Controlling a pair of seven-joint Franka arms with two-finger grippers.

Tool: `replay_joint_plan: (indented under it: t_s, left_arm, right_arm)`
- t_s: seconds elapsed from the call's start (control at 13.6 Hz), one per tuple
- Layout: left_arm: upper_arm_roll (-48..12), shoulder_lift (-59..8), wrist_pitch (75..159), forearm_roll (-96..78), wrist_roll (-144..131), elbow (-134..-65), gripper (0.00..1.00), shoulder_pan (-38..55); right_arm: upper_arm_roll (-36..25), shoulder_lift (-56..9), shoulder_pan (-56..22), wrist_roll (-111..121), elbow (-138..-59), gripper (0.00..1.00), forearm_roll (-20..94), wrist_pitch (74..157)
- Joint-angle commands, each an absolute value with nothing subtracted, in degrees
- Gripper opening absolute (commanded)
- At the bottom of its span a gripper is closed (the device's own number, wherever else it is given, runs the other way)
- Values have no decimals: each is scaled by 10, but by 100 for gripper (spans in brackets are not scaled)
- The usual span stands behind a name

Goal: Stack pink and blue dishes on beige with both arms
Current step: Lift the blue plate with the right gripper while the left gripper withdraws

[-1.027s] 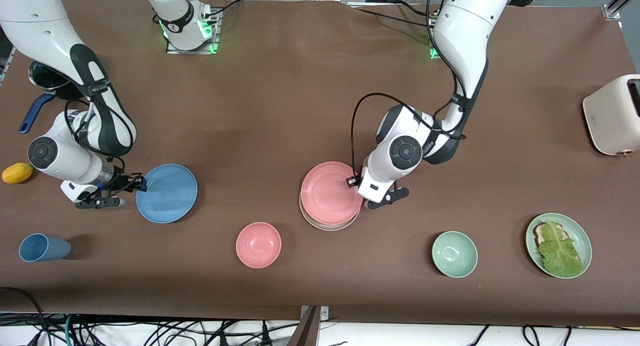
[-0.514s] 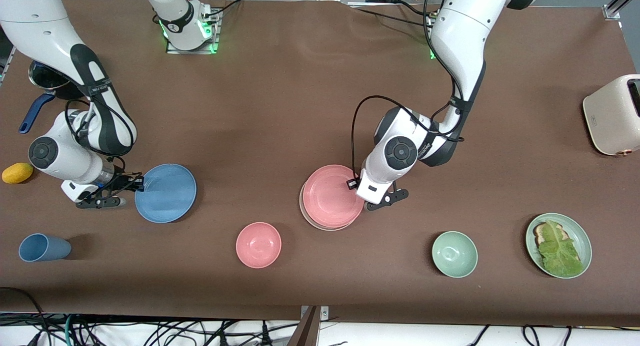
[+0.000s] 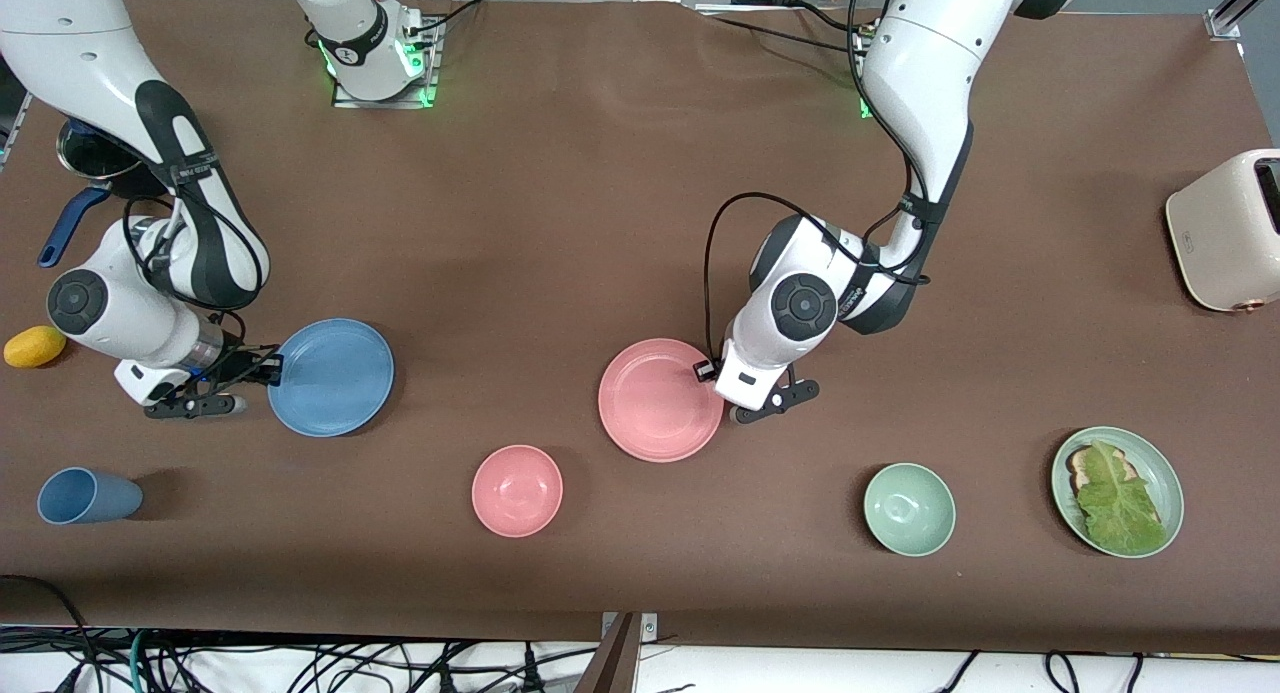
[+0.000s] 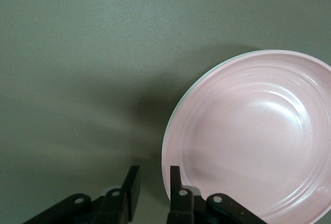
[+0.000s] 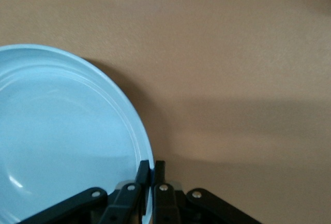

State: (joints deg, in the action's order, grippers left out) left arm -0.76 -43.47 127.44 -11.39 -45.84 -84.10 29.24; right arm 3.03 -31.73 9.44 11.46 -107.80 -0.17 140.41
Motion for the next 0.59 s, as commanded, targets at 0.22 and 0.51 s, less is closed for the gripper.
replay_joint_plan:
  t_s: [0.22, 0.51]
  left_arm:
    - [4, -423, 1261, -65, -426, -821, 35, 285]
    - [5, -399, 1222, -56, -331, -821, 37, 248]
  right_arm:
    - [76, -305, 93, 117, -938, 0, -1, 1239]
    - [83, -306, 51, 95, -874, 0, 6, 1164]
